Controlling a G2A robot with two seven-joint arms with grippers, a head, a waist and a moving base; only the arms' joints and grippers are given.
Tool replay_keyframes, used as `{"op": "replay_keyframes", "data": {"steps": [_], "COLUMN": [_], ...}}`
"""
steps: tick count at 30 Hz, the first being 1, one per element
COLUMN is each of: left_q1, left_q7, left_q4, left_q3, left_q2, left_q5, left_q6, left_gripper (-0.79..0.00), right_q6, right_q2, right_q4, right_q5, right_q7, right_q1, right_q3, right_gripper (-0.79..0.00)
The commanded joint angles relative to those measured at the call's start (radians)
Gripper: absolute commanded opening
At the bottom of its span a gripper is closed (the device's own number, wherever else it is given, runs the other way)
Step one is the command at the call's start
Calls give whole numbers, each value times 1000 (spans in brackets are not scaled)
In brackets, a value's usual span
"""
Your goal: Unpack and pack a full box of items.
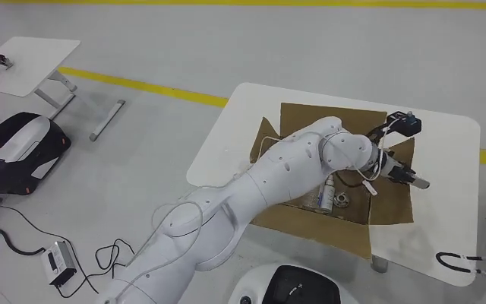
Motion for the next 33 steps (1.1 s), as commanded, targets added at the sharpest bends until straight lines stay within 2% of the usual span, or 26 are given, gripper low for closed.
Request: {"op": "replay_keyframes", "data": {"steps": [1,4,6,11,14,19,33], "left_q1": [4,46,79,248,341,341,360], "left_q7": [-4,-55,-99,-230,-287,-287,-278], "left_q4": [-52,-152,-254,-520,-636,-636,-636], "left_q3": [-17,-75,-92,-220,-275,-275,-270], "left_q2": [29,75,109,189,221,221,219], "left_q5": [133,207,338,439,486,486,480], "left_q6": [44,111,163,249,267,267,281], "left_gripper": [0,0,0,0,0,0,0], "right_q6": [-5,-12,-23,-38,-53,-85,-85], "right_q2": [-1,-1,-2,-3,-4,-4,-4], "right_q4": [14,32,42,64,74,80,80], "right_q5": [-6,-19,-21,-33,-41,-50,-50], "right_q7": [5,14,23,39,52,84,84], "right_q1": [15,32,42,63,76,95,95], "right_q3": [-11,-27,-38,-60,-75,-100,-100], "right_gripper": [-785,-785,-785,-785,-785,-785,-785]}}
